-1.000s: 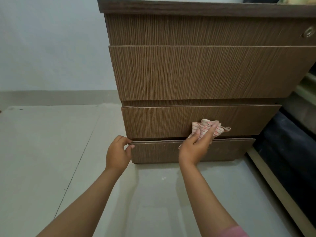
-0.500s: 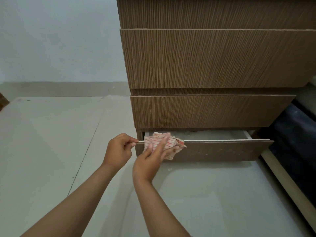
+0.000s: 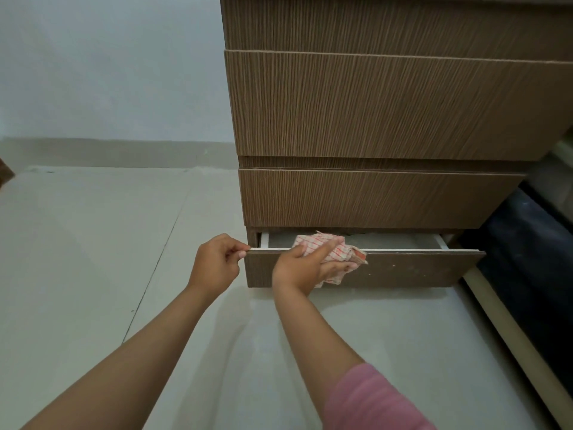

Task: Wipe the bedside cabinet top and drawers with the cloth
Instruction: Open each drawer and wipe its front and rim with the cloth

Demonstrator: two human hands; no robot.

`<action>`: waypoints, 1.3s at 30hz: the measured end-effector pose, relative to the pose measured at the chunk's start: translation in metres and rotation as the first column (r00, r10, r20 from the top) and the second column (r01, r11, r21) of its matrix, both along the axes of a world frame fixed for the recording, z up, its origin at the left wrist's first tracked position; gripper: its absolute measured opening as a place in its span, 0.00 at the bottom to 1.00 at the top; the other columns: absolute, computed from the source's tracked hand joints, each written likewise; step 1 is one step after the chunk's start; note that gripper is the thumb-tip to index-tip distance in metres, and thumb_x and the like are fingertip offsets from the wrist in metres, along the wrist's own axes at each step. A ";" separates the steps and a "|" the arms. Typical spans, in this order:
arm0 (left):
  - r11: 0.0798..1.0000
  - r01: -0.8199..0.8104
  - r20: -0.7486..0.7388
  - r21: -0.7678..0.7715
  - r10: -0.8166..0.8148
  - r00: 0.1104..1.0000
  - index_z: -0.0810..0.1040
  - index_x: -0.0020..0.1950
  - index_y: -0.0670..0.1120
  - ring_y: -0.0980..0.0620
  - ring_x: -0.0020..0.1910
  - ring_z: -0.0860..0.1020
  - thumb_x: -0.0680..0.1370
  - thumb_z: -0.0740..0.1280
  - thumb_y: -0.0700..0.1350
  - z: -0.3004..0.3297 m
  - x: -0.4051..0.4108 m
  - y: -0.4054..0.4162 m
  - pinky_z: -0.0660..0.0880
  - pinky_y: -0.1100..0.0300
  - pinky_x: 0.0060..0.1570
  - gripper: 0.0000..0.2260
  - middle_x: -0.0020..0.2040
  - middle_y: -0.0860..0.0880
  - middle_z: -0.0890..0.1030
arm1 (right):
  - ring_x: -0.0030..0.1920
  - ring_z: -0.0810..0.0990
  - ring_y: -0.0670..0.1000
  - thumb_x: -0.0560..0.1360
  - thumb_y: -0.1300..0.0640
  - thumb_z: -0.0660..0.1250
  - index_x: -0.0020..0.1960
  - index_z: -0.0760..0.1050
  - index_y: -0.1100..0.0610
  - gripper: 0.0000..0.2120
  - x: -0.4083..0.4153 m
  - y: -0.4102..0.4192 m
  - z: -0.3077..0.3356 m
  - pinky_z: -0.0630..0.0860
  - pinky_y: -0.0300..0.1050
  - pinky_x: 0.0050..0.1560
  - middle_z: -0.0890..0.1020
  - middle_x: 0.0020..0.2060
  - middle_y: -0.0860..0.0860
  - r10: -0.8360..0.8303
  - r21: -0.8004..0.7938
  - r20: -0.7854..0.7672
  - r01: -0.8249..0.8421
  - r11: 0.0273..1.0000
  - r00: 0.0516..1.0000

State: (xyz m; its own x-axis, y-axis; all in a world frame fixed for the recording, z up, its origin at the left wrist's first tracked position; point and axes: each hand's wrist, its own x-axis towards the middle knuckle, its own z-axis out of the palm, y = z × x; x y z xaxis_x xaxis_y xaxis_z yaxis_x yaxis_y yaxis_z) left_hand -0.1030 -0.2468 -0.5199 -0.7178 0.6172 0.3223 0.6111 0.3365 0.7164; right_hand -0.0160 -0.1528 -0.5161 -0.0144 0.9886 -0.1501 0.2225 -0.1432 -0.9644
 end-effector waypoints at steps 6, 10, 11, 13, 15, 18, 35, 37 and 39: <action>0.999 -0.032 0.021 -0.020 0.032 0.999 0.83 0.44 0.43 0.59 0.39 0.77 0.73 0.69 0.33 0.004 0.006 -0.001 0.69 0.76 0.39 0.07 0.39 0.52 0.79 | 0.75 0.36 0.61 0.79 0.54 0.57 0.77 0.42 0.49 0.32 0.047 0.045 0.005 0.53 0.58 0.72 0.32 0.73 0.63 0.016 -0.004 0.165 -0.015 1.000 0.986; 0.998 -0.062 0.042 -0.032 0.064 0.997 0.83 0.44 0.43 0.60 0.39 0.76 0.73 0.69 0.33 0.008 0.011 0.000 0.69 0.77 0.37 0.07 0.39 0.52 0.79 | 0.75 0.39 0.61 0.80 0.51 0.55 0.76 0.41 0.47 0.31 0.077 0.066 0.009 0.50 0.56 0.72 0.32 0.73 0.61 0.068 -0.033 0.237 -0.062 0.998 0.969; 0.997 -0.073 0.041 -0.035 0.074 0.996 0.83 0.45 0.43 0.60 0.38 0.76 0.73 0.68 0.33 0.008 0.012 0.001 0.69 0.77 0.37 0.07 0.39 0.52 0.79 | 0.75 0.39 0.61 0.80 0.51 0.55 0.76 0.41 0.47 0.31 0.081 0.070 0.009 0.50 0.56 0.72 0.32 0.73 0.61 0.076 -0.035 0.240 -0.069 0.997 0.968; 0.995 -0.086 0.029 -0.044 0.088 0.996 0.83 0.45 0.42 0.58 0.38 0.76 0.73 0.68 0.33 0.009 0.014 0.001 0.68 0.75 0.38 0.07 0.39 0.50 0.80 | 0.75 0.39 0.61 0.80 0.51 0.56 0.76 0.41 0.46 0.32 0.089 0.078 0.010 0.50 0.56 0.72 0.32 0.73 0.60 0.084 -0.043 0.244 -0.076 0.996 0.966; 0.995 -0.091 0.016 -0.049 0.092 0.996 0.83 0.45 0.42 0.55 0.39 0.77 0.73 0.68 0.32 0.009 0.015 0.002 0.69 0.71 0.39 0.07 0.39 0.49 0.80 | 0.75 0.40 0.62 0.80 0.51 0.56 0.77 0.41 0.47 0.32 0.096 0.086 0.008 0.51 0.57 0.72 0.31 0.73 0.60 0.076 -0.028 0.248 -0.072 0.997 0.966; 0.995 -0.090 -0.020 -0.051 0.089 0.996 0.83 0.44 0.42 0.53 0.39 0.77 0.72 0.69 0.32 0.008 0.014 0.002 0.70 0.68 0.39 0.07 0.39 0.49 0.80 | 0.75 0.39 0.62 0.79 0.51 0.57 0.76 0.42 0.45 0.32 0.104 0.098 -0.001 0.53 0.56 0.72 0.30 0.73 0.59 0.055 0.010 0.241 -0.059 0.998 0.969; 0.981 -0.168 -0.018 -0.094 0.167 0.986 0.83 0.44 0.41 0.52 0.39 0.77 0.72 0.68 0.31 0.012 0.018 0.012 0.70 0.70 0.38 0.07 0.40 0.47 0.81 | 0.75 0.38 0.59 0.79 0.49 0.58 0.75 0.41 0.42 0.33 0.147 0.166 -0.024 0.60 0.58 0.72 0.30 0.74 0.54 -0.039 0.119 0.203 0.015 0.993 0.978; 0.980 -0.173 -0.012 -0.096 0.173 0.985 0.83 0.44 0.41 0.50 0.39 0.77 0.72 0.68 0.31 0.013 0.019 0.012 0.69 0.69 0.38 0.07 0.40 0.46 0.81 | 0.76 0.38 0.59 0.79 0.48 0.58 0.76 0.41 0.42 0.33 0.155 0.175 -0.024 0.58 0.57 0.72 0.31 0.74 0.55 -0.043 0.109 0.212 0.020 0.994 0.976; 0.981 -0.169 -0.022 -0.098 0.167 0.986 0.83 0.44 0.40 0.51 0.39 0.77 0.72 0.68 0.31 0.014 0.020 0.012 0.69 0.72 0.37 0.06 0.41 0.46 0.81 | 0.75 0.38 0.59 0.79 0.48 0.57 0.76 0.42 0.42 0.32 0.162 0.182 -0.024 0.55 0.57 0.73 0.31 0.74 0.55 -0.039 0.108 0.230 0.015 0.994 0.972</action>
State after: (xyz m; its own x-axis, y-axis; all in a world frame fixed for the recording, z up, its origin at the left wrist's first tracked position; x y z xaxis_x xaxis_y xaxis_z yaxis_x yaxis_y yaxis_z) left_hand -0.0834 -0.2344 -0.5063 -0.8100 0.5176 0.2758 0.5492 0.5043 0.6664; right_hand 0.1462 0.0297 -0.5396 0.0353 0.9985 -0.0413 0.4385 -0.0526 -0.8972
